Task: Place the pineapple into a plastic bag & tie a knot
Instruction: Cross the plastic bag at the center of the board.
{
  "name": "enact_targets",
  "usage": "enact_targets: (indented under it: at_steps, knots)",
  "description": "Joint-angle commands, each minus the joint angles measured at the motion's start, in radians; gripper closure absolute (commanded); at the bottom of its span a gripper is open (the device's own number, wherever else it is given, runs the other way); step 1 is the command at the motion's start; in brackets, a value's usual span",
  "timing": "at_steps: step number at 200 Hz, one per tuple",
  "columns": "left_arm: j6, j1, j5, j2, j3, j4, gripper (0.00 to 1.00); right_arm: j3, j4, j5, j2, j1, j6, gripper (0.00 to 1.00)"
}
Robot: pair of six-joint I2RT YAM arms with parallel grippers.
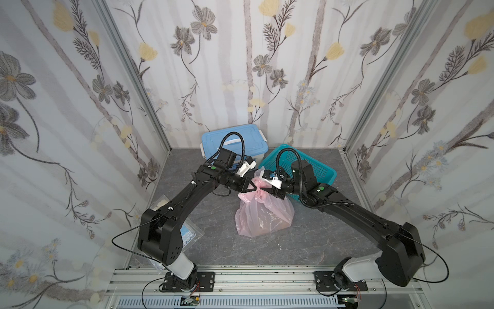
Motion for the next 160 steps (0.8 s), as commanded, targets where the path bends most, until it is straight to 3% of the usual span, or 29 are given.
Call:
enact_targets:
  at_steps: [1,17,33,46,61,80,99,123,160]
  knots:
    - [0.012,-0.001,0.001,0.001,-0.006,0.044,1.00,0.011,-0.085,-0.045,-0.054,-0.003,0.064,0.41]
    - [0.007,-0.001,-0.004,0.003,-0.009,0.055,1.00,0.005,-0.097,-0.038,-0.104,-0.002,0.178,0.41]
    - [0.001,-0.001,-0.006,0.008,-0.006,0.060,1.00,0.022,-0.083,0.028,-0.133,0.007,0.421,0.46]
    - [0.001,-0.003,-0.007,0.012,-0.003,0.061,1.00,0.060,-0.089,0.151,-0.140,0.027,0.718,0.55]
    - [-0.002,-0.003,-0.010,0.015,-0.003,0.058,1.00,0.132,-0.186,0.256,-0.122,0.028,1.161,0.57]
    - [-0.003,-0.003,-0.013,0.016,-0.005,0.058,1.00,0.129,-0.232,0.208,-0.111,0.027,1.601,0.61]
    - [-0.008,-0.003,-0.016,0.017,-0.006,0.062,1.00,0.020,-0.114,0.208,-0.150,0.050,1.902,0.55]
    - [-0.009,-0.003,-0.012,0.018,-0.008,0.063,1.00,-0.093,0.040,0.256,-0.178,0.069,2.219,0.43]
    - [-0.001,-0.003,-0.009,0.015,-0.006,0.057,1.00,-0.064,0.125,0.291,-0.113,0.091,2.386,0.28]
